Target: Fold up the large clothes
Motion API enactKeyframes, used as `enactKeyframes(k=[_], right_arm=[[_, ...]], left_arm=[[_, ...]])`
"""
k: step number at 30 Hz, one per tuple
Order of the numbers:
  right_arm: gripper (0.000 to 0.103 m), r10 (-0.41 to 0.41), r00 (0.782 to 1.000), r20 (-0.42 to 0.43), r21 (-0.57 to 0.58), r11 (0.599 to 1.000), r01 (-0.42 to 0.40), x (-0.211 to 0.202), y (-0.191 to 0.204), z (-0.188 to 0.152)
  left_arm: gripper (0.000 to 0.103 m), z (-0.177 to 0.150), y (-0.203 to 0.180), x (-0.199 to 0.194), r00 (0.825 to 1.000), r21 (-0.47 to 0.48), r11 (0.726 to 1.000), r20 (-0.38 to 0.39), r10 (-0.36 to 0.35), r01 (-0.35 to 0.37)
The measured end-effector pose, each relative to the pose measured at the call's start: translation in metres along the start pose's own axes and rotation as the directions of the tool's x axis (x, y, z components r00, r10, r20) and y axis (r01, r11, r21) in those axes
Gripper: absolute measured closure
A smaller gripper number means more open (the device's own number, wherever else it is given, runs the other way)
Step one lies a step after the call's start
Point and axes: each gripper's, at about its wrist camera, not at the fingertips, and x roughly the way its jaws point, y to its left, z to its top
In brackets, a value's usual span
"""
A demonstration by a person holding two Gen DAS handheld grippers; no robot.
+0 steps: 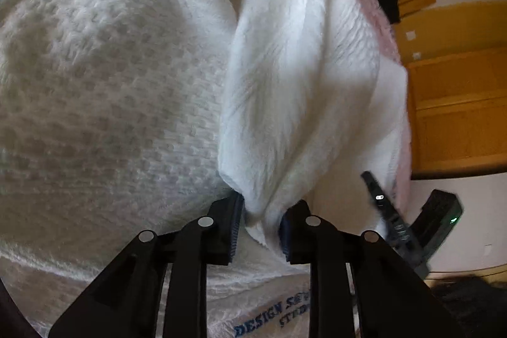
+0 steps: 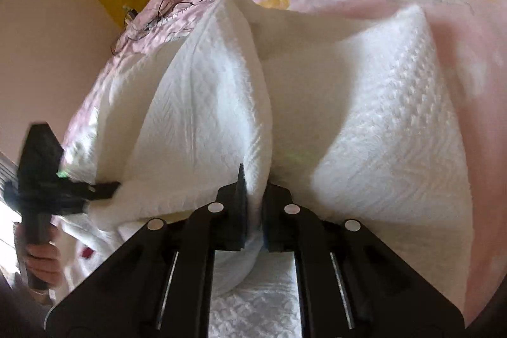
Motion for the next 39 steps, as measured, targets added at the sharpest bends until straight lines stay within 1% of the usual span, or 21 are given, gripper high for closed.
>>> enactKeyframes(k=[1,2,3,4,5,6,7,8,11,13,16,17,20,22,24,27,29,33,34,36,39], right_arm=[[0.093,-0.005,1.0,-0.006,0.004,1.0,0.005,-0.001,0.001,0.002],[0.091,-0.005,1.0,-0.018,0.025,1.0,0.006,-0.003,0.0,0.005],[0.088,0.006,1.0,-0.03,0.061,0.998,-0.005,-0.008,-0.003,0.007],[0.084,0.025,0.999,-0.029,0.093,0.995,-0.023,-0.017,-0.005,0.007],[0.081,0.031,0.999,-0.025,0.112,0.993,-0.028,-0.025,-0.008,0.007],[0.072,0.026,0.999,-0.02,0.121,0.992,-0.023,-0.038,-0.009,0.006],[0.055,0.029,1.0,-0.011,0.12,0.992,-0.027,-0.05,-0.01,0.003],[0.049,0.03,1.0,0.008,0.112,0.993,-0.031,-0.067,-0.01,-0.002],[0.043,0.046,0.998,0.05,0.063,0.997,-0.049,-0.119,-0.007,-0.026],[0.042,0.053,0.997,0.056,0.038,0.998,-0.055,-0.149,-0.005,-0.047],[0.04,0.073,0.997,0.023,0.038,0.997,-0.074,-0.186,-0.007,-0.082],[0.039,0.097,0.995,0.001,0.052,0.994,-0.097,-0.198,-0.011,-0.096],[0.038,0.138,0.989,-0.055,0.103,0.986,-0.132,-0.226,-0.023,-0.134],[0.038,0.131,0.986,-0.103,0.122,0.985,-0.118,-0.243,-0.033,-0.156],[0.038,0.113,0.986,-0.125,0.115,0.988,-0.099,-0.258,-0.037,-0.174],[0.034,0.062,0.984,-0.165,0.119,0.992,-0.043,-0.282,-0.042,-0.194],[0.031,0.04,0.982,-0.186,0.133,0.991,-0.015,-0.298,-0.051,-0.208],[0.018,-0.059,0.976,-0.209,0.096,0.992,0.08,-0.317,-0.053,-0.229],[0.016,-0.146,0.967,-0.21,0.032,0.987,0.156,-0.321,-0.048,-0.236],[0.012,-0.243,0.941,-0.234,-0.042,0.97,0.24,-0.32,-0.039,-0.244],[0.01,-0.281,0.91,-0.305,-0.065,0.959,0.274,-0.317,-0.036,-0.258]], left_arm=[[0.068,-0.002,0.0,-0.005,1.0,-0.007,1.0,0.002,-0.015,0.016],[0.051,-0.005,-0.002,-0.011,1.0,-0.008,1.0,0.008,-0.011,0.011],[0.042,-0.008,-0.007,-0.022,1.0,0.007,1.0,0.023,0.012,-0.012],[0.033,-0.015,-0.015,-0.034,0.997,0.039,0.998,0.043,0.057,-0.058],[0.03,-0.022,-0.023,-0.046,0.994,0.072,0.993,0.06,0.087,-0.092],[0.027,-0.028,-0.029,-0.054,0.993,0.097,0.99,0.067,0.1,-0.106],[0.023,-0.038,-0.037,-0.068,0.989,0.128,0.983,0.085,0.121,-0.131],[0.016,-0.044,-0.041,-0.078,0.984,0.149,0.976,0.102,0.147,-0.161],[0.013,-0.078,-0.052,-0.111,0.949,0.234,0.925,0.167,0.267,-0.301],[0.011,-0.105,-0.05,-0.127,0.905,0.277,0.863,0.192,0.381,-0.422],[0.011,-0.142,-0.026,-0.151,0.833,0.321,0.769,0.219,0.508,-0.553],[0.011,-0.155,-0.016,-0.158,0.826,0.332,0.756,0.213,0.522,-0.564],[0.011,-0.19,0.019,-0.174,0.82,0.346,0.747,0.152,0.552,-0.568],[0.011,-0.211,0.043,-0.184,0.81,0.338,0.746,0.102,0.577,-0.574],[0.011,-0.233,0.06,-0.192,0.78,0.341,0.718,0.082,0.62,-0.607],[0.011,-0.261,0.081,-0.21,0.72,0.345,0.662,0.064,0.691,-0.666],[0.01,-0.277,0.093,-0.22,0.7,0.336,0.65,0.043,0.713,-0.682],[0.01,-0.299,0.111,-0.225,0.684,0.317,0.65,-0.004,0.729,-0.691],[0.01,-0.305,0.115,-0.227,0.68,0.316,0.647,-0.009,0.734,-0.694],[0.01,-0.314,0.125,-0.228,0.667,0.308,0.64,-0.024,0.745,-0.704],[0.01,-0.324,0.135,-0.228,0.678,0.286,0.664,-0.063,0.732,-0.691]])
